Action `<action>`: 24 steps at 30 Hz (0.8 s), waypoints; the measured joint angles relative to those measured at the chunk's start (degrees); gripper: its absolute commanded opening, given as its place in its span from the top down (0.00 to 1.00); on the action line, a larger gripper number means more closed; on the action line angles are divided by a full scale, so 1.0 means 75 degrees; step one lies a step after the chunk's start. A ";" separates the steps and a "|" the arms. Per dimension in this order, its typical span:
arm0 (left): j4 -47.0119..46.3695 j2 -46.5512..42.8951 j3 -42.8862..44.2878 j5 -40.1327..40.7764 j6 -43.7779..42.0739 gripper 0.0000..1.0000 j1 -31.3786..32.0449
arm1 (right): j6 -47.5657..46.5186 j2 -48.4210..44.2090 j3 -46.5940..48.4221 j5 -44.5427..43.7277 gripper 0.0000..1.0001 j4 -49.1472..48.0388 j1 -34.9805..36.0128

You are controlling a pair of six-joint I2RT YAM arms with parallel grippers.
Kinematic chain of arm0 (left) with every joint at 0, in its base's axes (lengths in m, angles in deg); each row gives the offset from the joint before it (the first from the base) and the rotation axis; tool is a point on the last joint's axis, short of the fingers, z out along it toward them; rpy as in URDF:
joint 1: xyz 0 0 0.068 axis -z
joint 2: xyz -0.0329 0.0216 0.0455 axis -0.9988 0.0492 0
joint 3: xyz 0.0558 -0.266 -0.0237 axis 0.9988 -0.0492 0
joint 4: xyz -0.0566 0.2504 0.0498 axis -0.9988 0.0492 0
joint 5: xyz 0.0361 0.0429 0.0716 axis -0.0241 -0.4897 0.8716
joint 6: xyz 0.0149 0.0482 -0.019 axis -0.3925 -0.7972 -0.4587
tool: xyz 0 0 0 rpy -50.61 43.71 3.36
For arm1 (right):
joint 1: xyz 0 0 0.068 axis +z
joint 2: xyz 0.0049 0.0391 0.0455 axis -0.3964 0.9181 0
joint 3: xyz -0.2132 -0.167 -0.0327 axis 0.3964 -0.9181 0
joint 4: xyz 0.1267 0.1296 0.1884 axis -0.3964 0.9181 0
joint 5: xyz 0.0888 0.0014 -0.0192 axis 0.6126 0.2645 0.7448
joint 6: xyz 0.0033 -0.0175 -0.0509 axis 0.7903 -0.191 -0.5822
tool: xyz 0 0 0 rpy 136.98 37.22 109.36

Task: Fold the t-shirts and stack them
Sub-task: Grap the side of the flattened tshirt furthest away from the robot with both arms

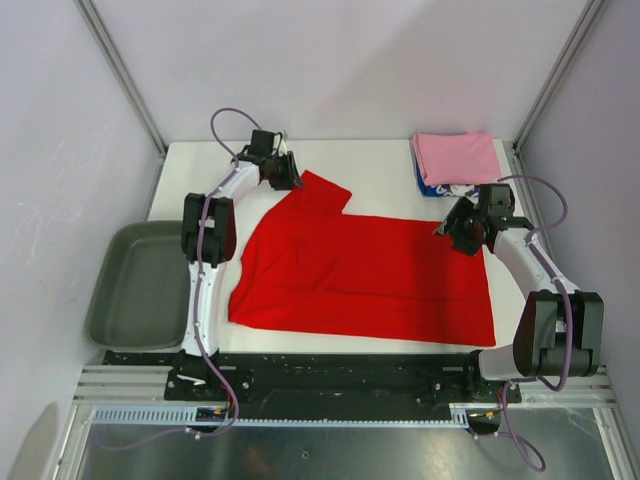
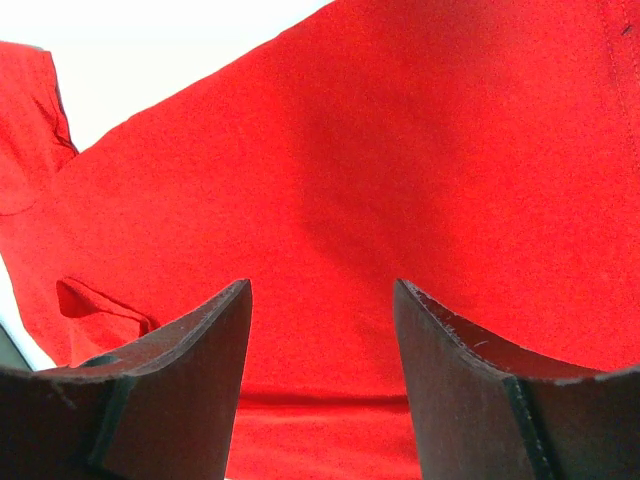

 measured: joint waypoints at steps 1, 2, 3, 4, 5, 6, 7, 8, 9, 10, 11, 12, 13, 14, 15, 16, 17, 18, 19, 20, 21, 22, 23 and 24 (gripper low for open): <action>0.0006 0.0032 0.0000 -0.0047 0.0023 0.70 0.0000 | -0.0003 0.0029 0.0009 -0.0003 0.37 -0.0009 0.0000; 0.0020 0.0064 0.0000 -0.0070 0.0020 0.76 0.0000 | -0.0006 0.0064 0.0023 -0.0009 0.37 -0.0020 0.0000; 0.0029 0.0087 0.0000 -0.0090 0.0035 0.81 0.0000 | -0.0012 0.0114 0.0050 -0.0023 0.37 -0.0029 0.0003; 0.0038 0.0102 0.0000 -0.0108 0.0041 0.87 0.0000 | -0.0032 0.0157 0.0076 -0.0038 0.37 -0.0044 0.0009; 0.0055 0.0105 0.0000 -0.0108 0.0047 0.92 0.0000 | -0.0058 0.0227 0.0137 -0.0099 0.37 -0.0050 0.0023; 0.0061 0.0105 0.0000 -0.0102 0.0044 0.96 0.0000 | -0.0082 0.0303 0.0189 -0.0143 0.37 -0.0082 0.0035; 0.0055 0.0105 0.0000 -0.0079 0.0044 0.98 0.0000 | -0.0119 0.0417 0.0280 -0.0201 0.37 -0.0119 0.0052; 0.0047 0.0102 0.0000 -0.0023 0.0044 0.99 0.0000 | -0.0143 0.0510 0.0344 -0.0236 0.37 -0.0163 0.0058; 0.0050 0.0102 -0.0006 0.0041 0.0044 1.00 0.0000 | -0.0160 0.0632 0.0437 -0.0277 0.37 -0.0201 0.0067; 0.0047 0.0090 -0.0044 0.0201 0.0026 1.00 0.0000 | -0.0181 0.0787 0.0548 -0.0326 0.37 -0.0254 0.0076; 0.0047 0.0073 -0.0082 0.0306 0.0029 1.00 0.0000 | -0.0198 0.0938 0.0662 -0.0361 0.37 -0.0291 0.0082; 0.0044 0.0038 -0.0143 0.0423 0.0038 1.00 -0.0006 | -0.0210 0.1090 0.0781 -0.0396 0.37 -0.0329 0.0085; 0.0047 -0.0012 -0.0195 0.0557 0.0026 1.00 -0.0015 | -0.0245 0.1256 0.0912 -0.0423 0.37 -0.0364 0.0087; 0.0064 -0.0076 -0.0256 0.0662 0.0026 1.00 -0.0017 | -0.0280 0.1425 0.1037 -0.0466 0.37 -0.0414 0.0093; 0.0085 -0.0152 -0.0309 0.0778 0.0023 1.00 -0.0020 | -0.0318 0.1588 0.1157 -0.0522 0.37 -0.0460 0.0093; 0.0093 -0.0213 -0.0350 0.0860 0.0017 1.00 -0.0035 | -0.0344 0.1746 0.1274 -0.0580 0.37 -0.0501 0.0093; 0.0105 -0.0280 -0.0370 0.0973 0.0003 1.00 -0.0050 | -0.0364 0.1903 0.1376 -0.0632 0.38 -0.0557 0.0093; 0.0105 -0.0332 -0.0370 0.1058 -0.0017 1.00 -0.0073 | -0.0379 0.2025 0.1443 -0.0682 0.39 -0.0609 0.0090; 0.0096 -0.0379 -0.0370 0.1154 -0.0041 1.00 -0.0096 | -0.0402 0.2200 0.1542 -0.0743 0.40 -0.0679 0.0076; 0.0102 -0.0411 -0.0370 0.1209 -0.0047 1.00 -0.0114 | -0.0431 0.2314 0.1594 -0.0775 0.41 -0.0734 0.0061; 0.0105 -0.0440 -0.0370 0.1279 -0.0055 1.00 -0.0137 | -0.0458 0.2439 0.1652 -0.0799 0.42 -0.0784 0.0038; 0.0096 -0.0463 -0.0370 0.1367 -0.0061 1.00 -0.0163 | -0.0475 0.2597 0.1731 -0.0825 0.43 -0.0836 -0.0015; 0.0090 -0.0469 -0.0370 0.1402 -0.0064 1.00 -0.0184 | -0.0493 0.2707 0.1789 -0.0848 0.43 -0.0866 -0.0052; 0.0082 -0.0469 -0.0370 0.1434 -0.0064 1.00 -0.0210 | -0.0504 0.2853 0.1894 -0.0895 0.43 -0.0877 -0.0114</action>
